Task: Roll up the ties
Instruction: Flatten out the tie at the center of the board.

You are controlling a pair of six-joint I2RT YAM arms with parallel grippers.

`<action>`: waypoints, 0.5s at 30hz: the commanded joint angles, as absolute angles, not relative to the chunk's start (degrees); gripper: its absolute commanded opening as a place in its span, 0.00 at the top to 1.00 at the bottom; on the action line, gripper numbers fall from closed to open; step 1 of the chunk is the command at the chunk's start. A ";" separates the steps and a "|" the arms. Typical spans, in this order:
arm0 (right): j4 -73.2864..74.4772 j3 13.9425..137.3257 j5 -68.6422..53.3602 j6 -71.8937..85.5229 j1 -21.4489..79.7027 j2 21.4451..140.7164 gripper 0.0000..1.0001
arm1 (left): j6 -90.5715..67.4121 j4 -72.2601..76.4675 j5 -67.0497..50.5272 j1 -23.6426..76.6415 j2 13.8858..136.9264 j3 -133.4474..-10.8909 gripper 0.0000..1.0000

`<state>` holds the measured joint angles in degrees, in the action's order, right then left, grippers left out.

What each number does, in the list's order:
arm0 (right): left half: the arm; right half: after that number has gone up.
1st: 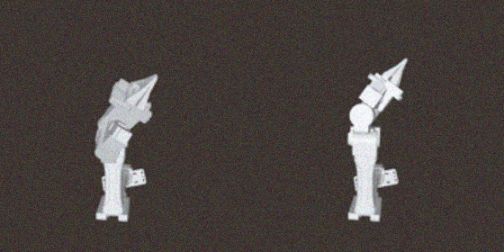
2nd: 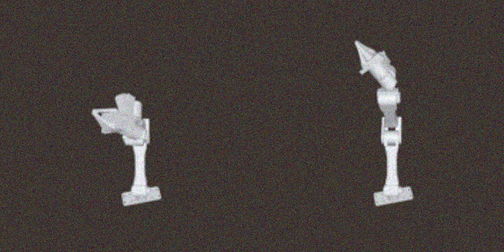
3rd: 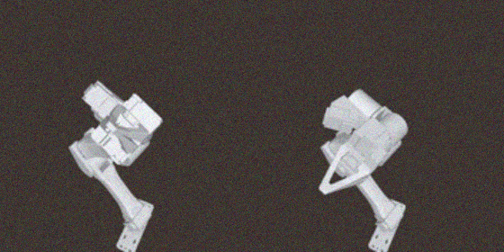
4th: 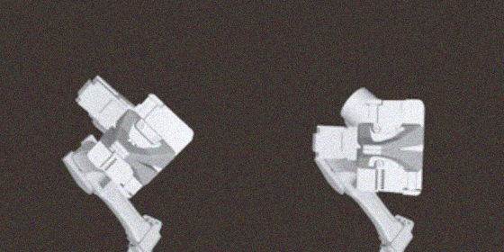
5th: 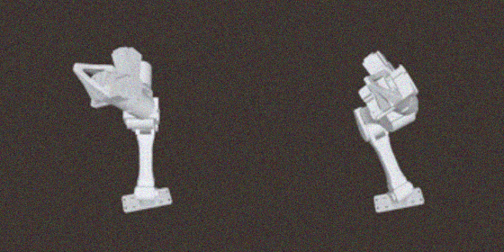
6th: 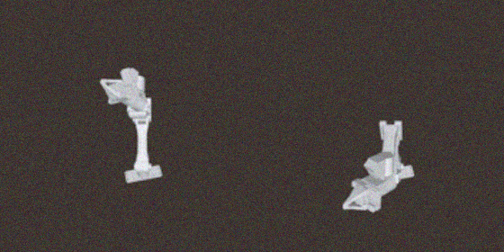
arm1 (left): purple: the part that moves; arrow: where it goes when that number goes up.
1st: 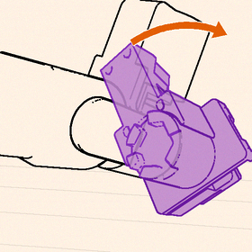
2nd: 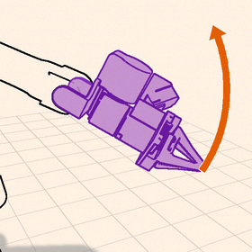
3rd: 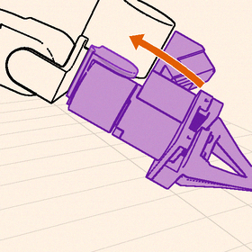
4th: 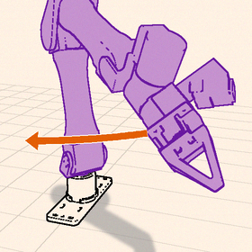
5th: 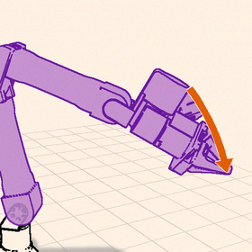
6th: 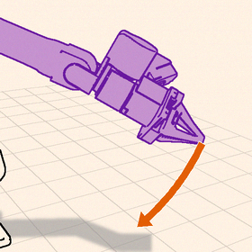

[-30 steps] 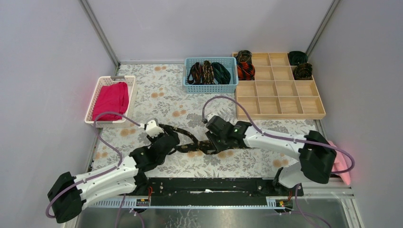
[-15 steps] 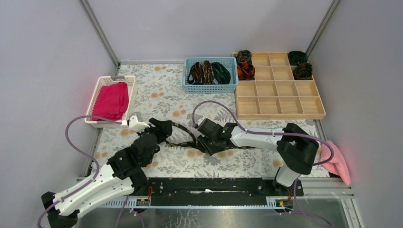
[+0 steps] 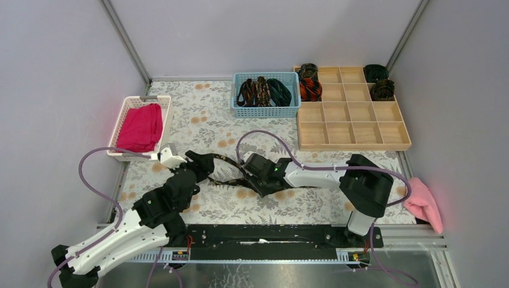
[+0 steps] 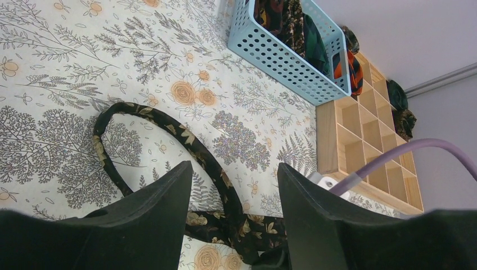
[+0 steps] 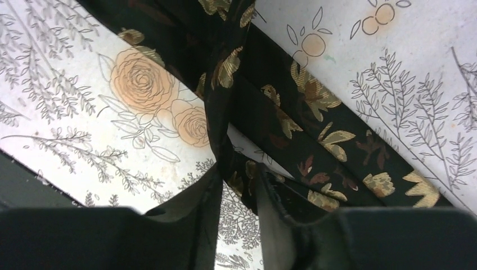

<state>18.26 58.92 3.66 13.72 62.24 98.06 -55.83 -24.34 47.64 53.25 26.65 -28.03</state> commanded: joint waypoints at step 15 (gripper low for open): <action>18.74 64.47 21.55 11.71 63.35 97.25 0.91 | -53.72 -24.89 49.19 53.50 25.71 -26.75 0.36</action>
<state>17.93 62.00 15.00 12.91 62.65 98.43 -55.29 -24.51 47.64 53.25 26.52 -27.75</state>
